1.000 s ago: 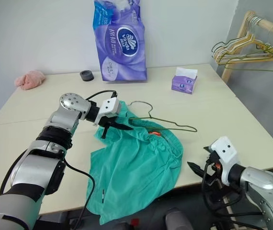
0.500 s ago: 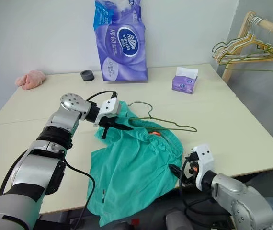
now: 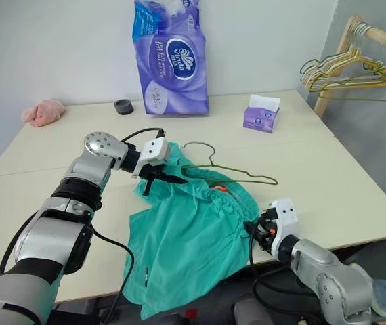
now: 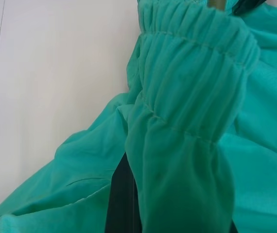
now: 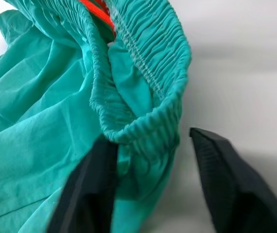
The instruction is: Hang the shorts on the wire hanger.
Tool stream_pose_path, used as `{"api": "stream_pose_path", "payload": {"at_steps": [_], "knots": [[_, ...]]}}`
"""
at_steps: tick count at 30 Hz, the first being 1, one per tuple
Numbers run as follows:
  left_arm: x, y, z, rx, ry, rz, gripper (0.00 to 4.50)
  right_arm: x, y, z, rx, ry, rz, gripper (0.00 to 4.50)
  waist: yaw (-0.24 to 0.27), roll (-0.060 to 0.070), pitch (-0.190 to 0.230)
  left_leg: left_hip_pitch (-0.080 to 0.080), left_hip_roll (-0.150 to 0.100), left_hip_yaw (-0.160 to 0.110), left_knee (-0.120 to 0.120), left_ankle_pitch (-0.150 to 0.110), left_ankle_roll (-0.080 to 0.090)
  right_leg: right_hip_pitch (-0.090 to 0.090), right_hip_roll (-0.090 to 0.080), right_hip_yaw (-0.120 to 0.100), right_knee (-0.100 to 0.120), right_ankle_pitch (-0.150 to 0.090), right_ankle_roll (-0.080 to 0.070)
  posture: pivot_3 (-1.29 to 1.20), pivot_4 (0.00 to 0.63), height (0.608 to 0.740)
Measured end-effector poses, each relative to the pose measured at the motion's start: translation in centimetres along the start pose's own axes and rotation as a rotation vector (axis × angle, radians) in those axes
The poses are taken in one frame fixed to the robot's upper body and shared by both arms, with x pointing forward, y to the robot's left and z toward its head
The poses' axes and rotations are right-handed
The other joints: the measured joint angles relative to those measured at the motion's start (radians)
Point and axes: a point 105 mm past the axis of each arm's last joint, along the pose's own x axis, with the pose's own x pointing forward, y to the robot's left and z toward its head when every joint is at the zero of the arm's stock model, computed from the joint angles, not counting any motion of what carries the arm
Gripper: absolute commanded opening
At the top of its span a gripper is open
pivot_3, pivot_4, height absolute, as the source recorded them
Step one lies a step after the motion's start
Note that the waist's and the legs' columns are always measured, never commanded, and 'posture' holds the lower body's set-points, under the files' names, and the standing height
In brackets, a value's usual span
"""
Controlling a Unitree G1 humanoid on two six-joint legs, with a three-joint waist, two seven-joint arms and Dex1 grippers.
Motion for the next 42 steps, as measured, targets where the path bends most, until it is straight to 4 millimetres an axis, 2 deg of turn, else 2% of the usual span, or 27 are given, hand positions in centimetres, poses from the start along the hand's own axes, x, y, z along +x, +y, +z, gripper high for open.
{"api": "stream_pose_path", "payload": {"at_steps": [2, 4, 7, 9, 13, 18, 29, 34, 42], "knots": [[0.0, 0.0, 0.0, -0.002, 0.000, 0.001, 0.00, 0.0, -0.2, 0.1, -0.005, -0.004, -0.012, 0.47, 0.000, 0.000, 0.000, 0.000, 0.000, 0.000, 0.000, 0.000, 0.000, 0.000, 0.000, 0.000, 0.000, 0.000, 0.000, -0.22, 0.048, 0.740], [-0.1, 0.0, 0.0, -0.004, -0.002, 0.003, 0.00, 0.0, -0.4, 0.1, -0.016, -0.007, -0.028, 0.03, 0.000, 0.000, 0.000, 0.000, 0.000, 0.000, 0.000, 0.000, 0.000, 0.000, 0.000, 0.000, 0.000, 0.000, 0.000, -0.22, 0.047, 0.740], [-0.3, 0.0, 0.4, -0.042, -0.034, -0.006, 0.00, -0.5, -1.8, 0.5, -0.042, -0.015, -0.076, 0.03, 0.001, 0.000, 0.000, 0.000, 0.000, 0.000, 0.000, 0.000, 0.000, 0.000, 0.000, 0.000, 0.000, 0.000, 0.000, -0.22, 0.044, 0.740], [-0.6, -0.1, 1.2, -0.065, -0.073, -0.027, 0.00, -1.2, -3.4, 1.4, -0.063, -0.040, -0.128, 0.03, 0.001, 0.000, 0.000, 0.000, 0.000, 0.000, 0.000, 0.000, 0.000, 0.000, 0.000, 0.000, 0.000, 0.000, 0.000, -0.22, 0.044, 0.740], [-1.2, -0.4, 2.8, -0.072, -0.126, -0.046, 0.00, -2.5, -5.2, 2.7, -0.125, -0.066, -0.178, 0.03, 0.000, 0.001, -0.001, 0.000, 0.000, 0.000, 0.000, 0.000, 0.000, 0.000, 0.000, 0.000, 0.000, 0.000, 0.000, -0.22, 0.042, 0.740], [-1.2, -1.5, 2.2, -0.057, -0.083, -0.078, 0.00, -3.4, -6.3, 3.7, -0.177, -0.079, -0.197, 0.03, 0.000, 0.003, -0.002, 0.000, 0.000, 0.001, -0.001, 0.000, 0.000, 0.000, 0.000, 0.001, 0.000, 0.000, 0.000, -0.22, 0.042, 0.740], [-1.0, -1.9, 1.3, 0.005, -0.020, -0.097, 0.00, -4.6, -6.0, 4.6, -0.281, -0.060, -0.128, 0.03, 0.002, 0.003, -0.002, 0.000, 0.000, 0.004, 0.000, 0.000, 0.000, 0.000, 0.000, 0.001, -0.001, 0.000, 0.000, -0.23, 0.046, 0.740], [-1.0, -2.0, 0.4, 0.027, 0.015, -0.093, 0.00, -4.9, -5.2, 5.1, -0.328, -0.066, -0.085, 0.03, 0.001, 0.003, -0.002, 0.000, 0.000, 0.005, 0.000, 0.000, 0.000, 0.000, 0.000, 0.001, -0.001, 0.000, 0.000, -0.24, 0.047, 0.740], [-1.1, -1.9, -0.8, 0.048, 0.062, -0.074, 0.00, -6.3, -3.2, 6.3, -0.504, -0.006, 0.055, 0.03, 0.001, 0.003, -0.002, 0.000, -0.001, 0.005, 0.000, 0.000, 0.000, 0.001, 0.000, 0.001, -0.001, 0.000, 0.000, -0.25, 0.050, 0.740]]}}
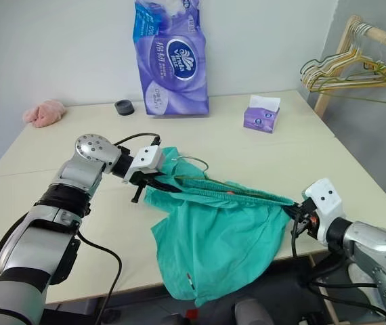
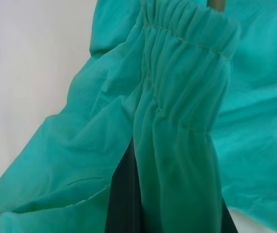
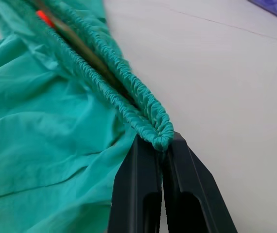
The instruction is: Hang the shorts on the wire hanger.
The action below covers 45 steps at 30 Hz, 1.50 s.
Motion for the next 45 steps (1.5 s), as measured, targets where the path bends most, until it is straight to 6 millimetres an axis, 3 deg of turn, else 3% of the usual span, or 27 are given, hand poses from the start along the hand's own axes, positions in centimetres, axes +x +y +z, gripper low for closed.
{"api": "stream_pose_path", "payload": {"at_steps": [5, 10, 16, 22, 26, 34, 41, 45], "knots": [[0.2, 0.0, -0.2, -0.015, 0.002, 0.003, 0.00, 0.0, -0.4, 3.4, -0.114, -0.043, 0.031, 0.03, -0.001, 0.000, 0.000, 0.000, 0.000, 0.000, 0.000, 0.000, 0.000, 0.000, 0.001, 0.000, 0.000, 0.000, 0.000, -0.25, 0.048, 0.740], [0.9, 0.3, 0.2, -0.027, -0.020, 0.010, 0.00, 1.9, 0.9, 7.7, -0.290, -0.083, 0.115, 0.03, -0.004, 0.000, 0.000, -0.001, 0.001, 0.000, 0.000, 0.000, 0.000, -0.001, 0.000, -0.001, -0.001, 0.000, 0.000, -0.24, 0.047, 0.740], [1.2, 0.6, 0.2, -0.037, -0.020, 0.039, 0.00, 4.4, 3.6, 7.7, -0.393, -0.012, 0.228, 0.03, -0.004, 0.000, 0.000, -0.002, 0.000, -0.004, 0.000, 0.000, 0.000, -0.002, -0.001, -0.001, 0.000, 0.000, 0.000, -0.25, 0.045, 0.740], [1.9, 0.4, -0.2, -0.060, -0.027, 0.049, 0.00, 5.4, 3.8, 7.0, -0.420, 0.032, 0.229, 0.03, -0.004, 0.000, 0.000, -0.002, 0.000, -0.004, 0.000, 0.000, 0.000, -0.002, -0.002, -0.001, 0.000, 0.000, 0.000, -0.25, 0.042, 0.740], [2.1, 0.3, -0.2, -0.052, -0.030, 0.053, 0.00, 5.3, 3.4, 7.4, -0.444, 0.021, 0.201, 1.09, -0.004, 0.000, 0.000, -0.002, 0.000, -0.005, 0.000, 0.000, 0.000, -0.002, -0.002, -0.001, 0.000, 0.000, 0.000, -0.25, 0.040, 0.740], [2.6, -0.1, -0.4, -0.054, -0.034, 0.052, 0.00, 3.1, 1.9, 8.0, -0.426, 0.027, 0.189, 3.81, -0.006, 0.001, 0.000, -0.002, 0.000, -0.005, 0.000, 0.000, 0.000, -0.002, -0.003, -0.001, 0.000, 0.000, 0.000, -0.26, 0.029, 0.740], [3.5, -0.6, -0.2, -0.064, -0.057, 0.034, 0.00, 2.0, 3.7, 7.4, -0.397, 0.046, 0.295, 3.81, -0.009, 0.001, -0.001, -0.002, 0.000, -0.005, 0.000, 0.000, 0.000, -0.002, -0.003, -0.002, 0.000, 0.000, 0.000, -0.27, 0.025, 0.740], [3.9, -0.7, 0.1, -0.060, -0.068, 0.026, 0.00, 2.3, 3.4, 6.5, -0.413, 0.086, 0.263, 3.81, -0.010, 0.001, -0.001, -0.002, 0.000, -0.005, 0.000, 0.000, 0.000, -0.002, -0.003, -0.002, 0.000, 0.000, 0.000, -0.27, 0.025, 0.740]]}}
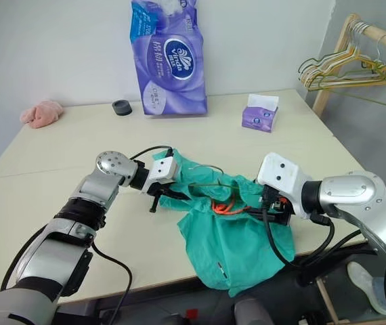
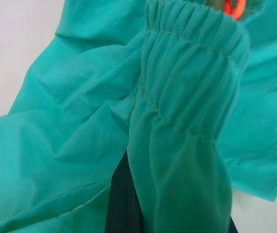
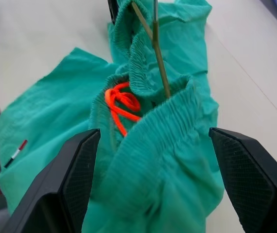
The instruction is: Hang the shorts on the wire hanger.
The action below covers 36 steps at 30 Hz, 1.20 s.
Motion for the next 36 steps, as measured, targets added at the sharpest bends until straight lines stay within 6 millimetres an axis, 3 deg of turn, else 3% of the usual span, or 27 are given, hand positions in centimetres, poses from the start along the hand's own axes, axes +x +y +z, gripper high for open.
{"api": "stream_pose_path", "payload": {"at_steps": [4, 8, 13, 16, 19, 23, 26, 33, 36], "knots": [[0.0, -0.1, -0.1, -0.003, -0.002, 0.004, 0.00, 0.9, -2.0, -0.8, 0.030, 0.005, -0.140, 3.81, -0.009, 0.001, -0.001, 0.000, 0.000, 0.001, 0.000, 0.000, 0.000, 0.000, 0.000, 0.001, 0.000, 0.000, 0.000, -0.27, 0.023, 0.740], [0.2, -0.5, -0.6, -0.019, 0.000, -0.006, 0.00, 0.2, -3.8, 0.2, 0.036, -0.041, -0.221, 3.81, -0.019, 0.002, -0.001, 0.000, 0.000, -0.001, 0.000, 0.000, 0.000, 0.000, 0.000, 0.000, 0.000, 0.000, 0.000, -0.27, 0.021, 0.740], [0.3, -0.8, -0.9, -0.020, 0.000, -0.014, 0.00, 0.3, -3.8, 0.0, -0.003, -0.015, -0.215, 3.81, -0.022, 0.004, -0.003, 0.000, 0.000, 0.000, 0.000, 0.000, 0.000, 0.000, -0.001, 0.000, 0.000, 0.000, 0.000, -0.27, 0.022, 0.740], [0.6, -1.3, -1.2, -0.014, 0.000, -0.023, 0.00, 0.7, -2.8, 0.6, 0.026, -0.062, -0.138, 3.81, -0.023, 0.004, -0.003, 0.000, 0.000, -0.001, -0.001, 0.000, 0.000, 0.000, 0.000, 0.000, 0.000, 0.000, 0.000, -0.27, 0.024, 0.740], [0.9, -1.5, -1.3, -0.006, 0.003, -0.024, 0.00, -0.3, -2.0, 1.5, 0.049, -0.105, -0.065, 3.81, -0.020, 0.004, -0.004, -0.001, -0.001, -0.001, 0.000, 0.000, 0.000, 0.000, -0.001, -0.001, -0.001, 0.000, 0.000, -0.27, 0.026, 0.740], [1.6, -2.0, -1.6, -0.007, 0.003, -0.025, 0.00, -3.7, -2.5, -1.2, 0.086, 0.035, -0.089, 3.81, -0.012, 0.005, -0.004, -0.001, -0.003, -0.004, 0.000, 0.000, 0.000, 0.002, -0.005, -0.005, -0.002, -0.001, 0.001, -0.28, 0.031, 0.740], [2.4, -2.0, -1.0, 0.003, -0.021, -0.025, 0.00, -4.6, -1.4, -3.3, 0.139, 0.114, -0.058, 3.81, -0.014, 0.005, -0.005, -0.001, -0.003, -0.004, 0.000, 0.000, 0.000, 0.003, -0.005, -0.005, -0.001, -0.001, 0.001, -0.28, 0.033, 0.740], [3.7, -2.0, 0.3, 0.010, -0.070, -0.027, 0.00, -3.4, 2.1, -5.7, 0.159, 0.194, -0.006, 3.81, -0.019, 0.007, -0.007, -0.001, -0.003, -0.003, 0.000, 0.000, 0.000, 0.002, -0.004, -0.005, -0.001, -0.001, 0.002, -0.28, 0.036, 0.740], [3.6, -1.9, 0.2, 0.005, -0.066, -0.025, 0.00, -2.0, 2.2, -6.3, 0.149, 0.199, -0.055, 3.81, -0.021, 0.007, -0.007, -0.001, -0.003, -0.003, 0.000, 0.000, 0.000, 0.003, -0.004, -0.005, -0.001, -0.001, 0.002, -0.28, 0.035, 0.740]]}}
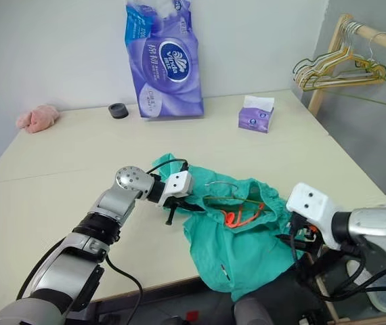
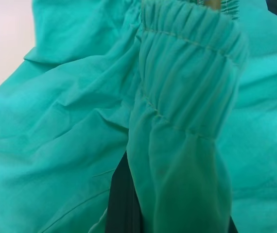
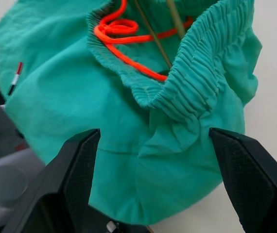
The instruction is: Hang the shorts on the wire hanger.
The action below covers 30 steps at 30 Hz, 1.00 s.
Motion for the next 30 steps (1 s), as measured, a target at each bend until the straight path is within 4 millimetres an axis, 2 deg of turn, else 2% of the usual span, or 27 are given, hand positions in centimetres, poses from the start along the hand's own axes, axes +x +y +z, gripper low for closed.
{"api": "stream_pose_path", "payload": {"at_steps": [4, 11, 14, 17, 21, 25, 28, 30], "knots": [[-0.3, 0.0, -0.1, -0.003, 0.004, 0.005, 0.00, 0.9, -0.7, 0.0, -0.023, 0.009, -0.065, 3.81, 0.001, 0.000, 0.000, 0.000, 0.000, 0.000, 0.000, 0.000, 0.000, 0.000, 0.000, 0.000, 0.000, 0.000, 0.000, -0.28, 0.034, 0.740], [-0.7, 0.2, 0.0, -0.002, 0.006, 0.014, 0.00, 1.3, -2.4, 0.4, -0.096, 0.018, -0.147, 3.81, 0.002, 0.001, -0.001, 0.000, -0.001, 0.000, 0.000, 0.000, 0.000, 0.000, -0.001, 0.000, 0.000, 0.000, 0.000, -0.27, 0.033, 0.740], [-0.8, 0.2, 0.0, -0.004, 0.008, 0.018, 0.00, 0.9, -2.8, 0.0, -0.104, 0.048, -0.160, 3.81, 0.003, 0.001, -0.001, 0.000, -0.001, 0.000, 0.000, 0.000, 0.000, 0.000, -0.001, 0.000, 0.000, 0.000, 0.000, -0.26, 0.033, 0.740], [-1.2, 0.2, -0.2, -0.005, 0.019, 0.020, 0.00, -0.1, -1.6, -0.4, -0.073, 0.067, -0.079, 3.81, 0.004, 0.001, -0.001, 0.000, -0.001, -0.001, 0.000, 0.000, 0.000, 0.000, -0.001, -0.001, 0.000, 0.000, 0.000, -0.26, 0.033, 0.740], [-1.2, 0.1, -0.2, -0.002, 0.022, 0.012, 0.00, -1.1, -0.8, 0.4, -0.064, 0.037, -0.027, 3.81, 0.003, 0.001, -0.001, 0.000, -0.001, -0.001, 0.000, 0.000, 0.000, 0.001, -0.001, -0.002, 0.000, 0.000, 0.000, -0.27, 0.034, 0.740], [-1.2, 0.0, -0.2, 0.000, 0.023, 0.007, 0.00, -2.3, -1.5, 0.2, -0.052, 0.054, -0.047, 3.81, 0.005, 0.001, -0.002, 0.000, -0.002, -0.001, 0.000, 0.000, 0.000, 0.001, -0.001, -0.001, 0.000, 0.000, 0.001, -0.27, 0.035, 0.740], [-1.2, 0.0, -0.2, 0.001, 0.023, 0.002, 0.00, -2.6, -2.2, 0.3, -0.049, 0.046, -0.079, 4.43, 0.005, 0.001, -0.002, 0.000, -0.001, -0.001, 0.000, 0.000, 0.000, 0.001, -0.001, -0.002, 0.000, 0.000, 0.001, -0.27, 0.034, 0.740], [-1.2, 0.0, -0.2, 0.002, 0.023, 0.000, 0.00, -2.3, -2.1, 0.3, -0.068, 0.048, -0.081, 4.47, 0.005, 0.001, -0.002, 0.000, -0.001, -0.001, 0.000, 0.000, 0.000, 0.001, -0.001, -0.002, 0.000, -0.001, 0.001, -0.27, 0.035, 0.740]]}}
